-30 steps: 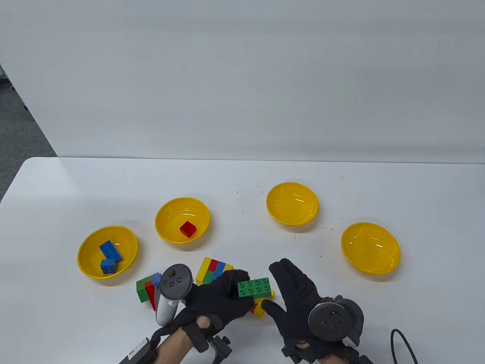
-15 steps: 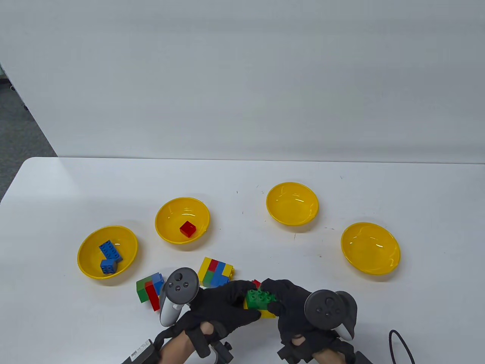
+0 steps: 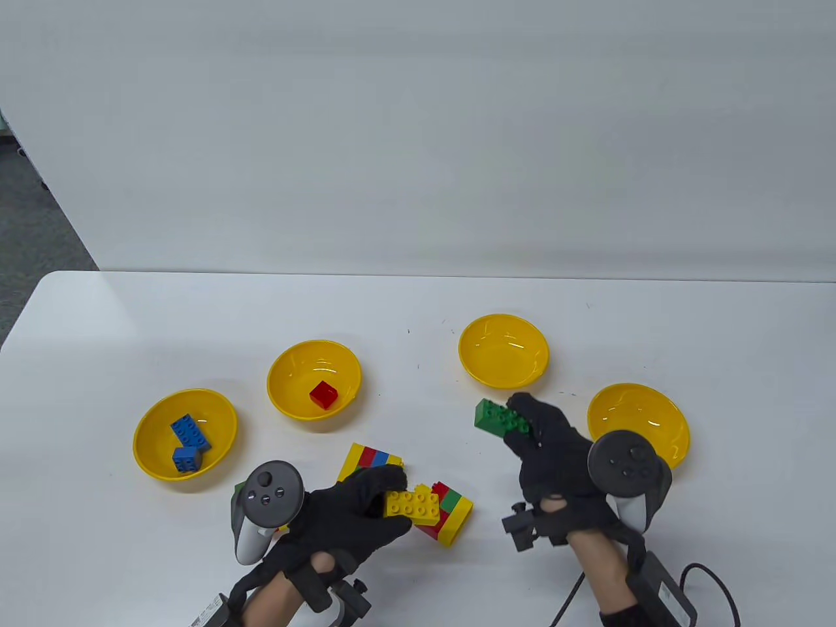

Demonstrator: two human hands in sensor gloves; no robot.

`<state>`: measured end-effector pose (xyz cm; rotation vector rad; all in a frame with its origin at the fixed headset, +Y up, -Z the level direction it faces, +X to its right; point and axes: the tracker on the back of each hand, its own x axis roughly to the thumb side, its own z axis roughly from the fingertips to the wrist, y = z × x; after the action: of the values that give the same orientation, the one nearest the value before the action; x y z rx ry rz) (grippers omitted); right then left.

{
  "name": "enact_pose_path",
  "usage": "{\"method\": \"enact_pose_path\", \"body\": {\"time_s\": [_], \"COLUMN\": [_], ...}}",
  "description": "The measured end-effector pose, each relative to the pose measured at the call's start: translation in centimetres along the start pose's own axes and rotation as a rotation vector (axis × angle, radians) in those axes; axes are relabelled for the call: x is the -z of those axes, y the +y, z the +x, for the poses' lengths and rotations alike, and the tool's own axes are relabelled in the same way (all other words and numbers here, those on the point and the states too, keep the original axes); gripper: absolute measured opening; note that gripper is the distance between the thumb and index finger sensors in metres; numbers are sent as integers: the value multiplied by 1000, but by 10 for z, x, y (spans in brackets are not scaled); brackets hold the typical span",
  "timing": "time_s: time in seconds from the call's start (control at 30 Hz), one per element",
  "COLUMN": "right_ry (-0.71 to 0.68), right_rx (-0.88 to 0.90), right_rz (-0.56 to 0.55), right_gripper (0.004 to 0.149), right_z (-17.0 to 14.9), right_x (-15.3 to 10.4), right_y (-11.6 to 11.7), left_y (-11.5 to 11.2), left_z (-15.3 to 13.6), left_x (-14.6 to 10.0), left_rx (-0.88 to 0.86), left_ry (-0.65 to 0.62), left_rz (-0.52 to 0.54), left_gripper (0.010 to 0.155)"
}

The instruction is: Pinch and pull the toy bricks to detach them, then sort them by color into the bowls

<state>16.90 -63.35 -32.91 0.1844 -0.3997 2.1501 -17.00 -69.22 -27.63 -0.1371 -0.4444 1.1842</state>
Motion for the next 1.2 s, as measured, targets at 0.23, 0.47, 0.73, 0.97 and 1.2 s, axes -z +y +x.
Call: {"method": "enact_pose_path", "body": {"time_s": [0.23, 0.47, 0.73, 0.97, 1.2], "right_ry": [96, 172, 138, -48, -251], "right_rx": [-530, -728, -567, -391, -127], "right_rz": [89, 152, 65, -20, -39], "right_gripper": [57, 56, 59, 56, 56], "right_z": [-31, -68, -55, -2, 43], "right_x": [93, 128, 126, 84, 17], "right_y": [41, 91, 72, 9, -16], "left_y": [2, -20, -14, -12, -11], "left_z": [-3, -18, -26, -31, -27], "left_x": [3, 8, 8, 13, 12], "left_rx": [23, 29, 9, -12, -46], "left_ry": [0, 65, 95, 116, 95], "left_rz": [-35, -102, -62, -34, -6], "left_gripper": [68, 68, 68, 68, 68]}}
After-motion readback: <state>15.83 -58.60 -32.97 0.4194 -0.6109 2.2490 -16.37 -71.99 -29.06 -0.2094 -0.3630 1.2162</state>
